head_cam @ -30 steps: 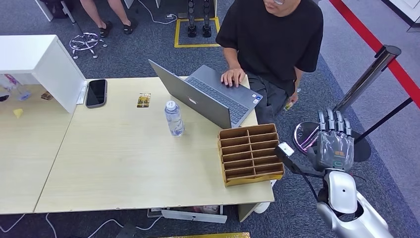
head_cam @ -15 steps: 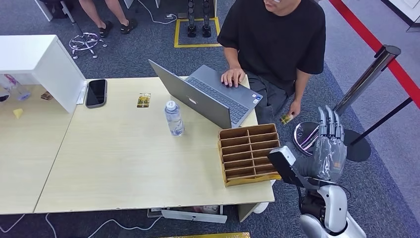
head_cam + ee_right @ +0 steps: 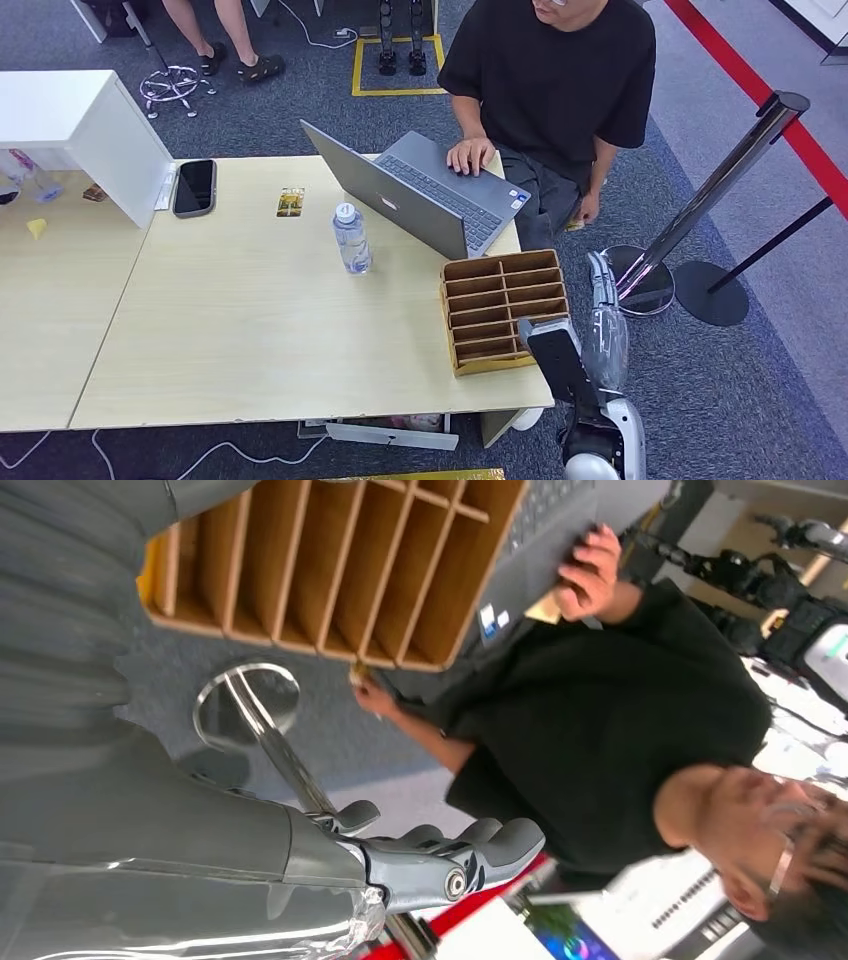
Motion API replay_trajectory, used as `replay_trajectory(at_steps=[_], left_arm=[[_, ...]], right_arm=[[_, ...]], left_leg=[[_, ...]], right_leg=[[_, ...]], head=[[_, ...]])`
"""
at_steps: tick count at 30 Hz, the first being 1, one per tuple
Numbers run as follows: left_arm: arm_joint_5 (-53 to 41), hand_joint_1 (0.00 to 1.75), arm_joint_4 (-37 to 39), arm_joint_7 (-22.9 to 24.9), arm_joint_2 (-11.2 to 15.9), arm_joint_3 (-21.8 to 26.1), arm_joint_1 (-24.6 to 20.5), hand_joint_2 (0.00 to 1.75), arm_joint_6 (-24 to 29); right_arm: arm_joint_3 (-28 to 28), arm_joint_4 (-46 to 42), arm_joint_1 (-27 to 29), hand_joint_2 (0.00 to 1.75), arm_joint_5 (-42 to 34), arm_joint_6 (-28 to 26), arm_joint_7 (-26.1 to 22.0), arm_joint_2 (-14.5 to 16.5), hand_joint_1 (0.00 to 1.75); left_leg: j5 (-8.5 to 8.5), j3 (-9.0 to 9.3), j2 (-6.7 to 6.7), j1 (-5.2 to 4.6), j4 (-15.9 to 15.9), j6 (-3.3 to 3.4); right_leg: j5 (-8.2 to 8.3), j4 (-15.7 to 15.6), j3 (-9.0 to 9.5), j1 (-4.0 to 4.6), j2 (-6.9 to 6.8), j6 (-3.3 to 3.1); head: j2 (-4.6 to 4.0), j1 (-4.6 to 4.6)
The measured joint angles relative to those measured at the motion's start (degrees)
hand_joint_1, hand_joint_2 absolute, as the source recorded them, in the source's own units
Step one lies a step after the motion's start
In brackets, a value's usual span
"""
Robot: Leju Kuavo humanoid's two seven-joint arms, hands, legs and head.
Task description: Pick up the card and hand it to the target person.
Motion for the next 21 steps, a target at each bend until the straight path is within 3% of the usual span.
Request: replay_trajectory(at_steps=[11,21], left_arm=[[0.52,0.00,0.00,-0.25,0.00,0.00,0.05,0.00,0.28],[0.81,0.00,0.00,-0.60,-0.01,0.00,0.09,0.00,1.32]], right_arm=[[0.04,3.27,0.96,1.75,-1.91,0.00,-2.23,3.39,0.00],[0.04,5.84,1.12,1.75,-0.64,0.00,-1.78,4.58,0.00]], left_leg=[[0.00,0.01,0.00,-0.01,0.00,0.00],[0.00,0.01,0.00,-0.01,0.00,0.00]], right_leg=[[0.00,0.00,0.00,0.00,0.00,0.00],[0.00,0.00,0.00,0.00,0.00,0.00]], head=[[0.00,0.00],[0.00,0.00]])
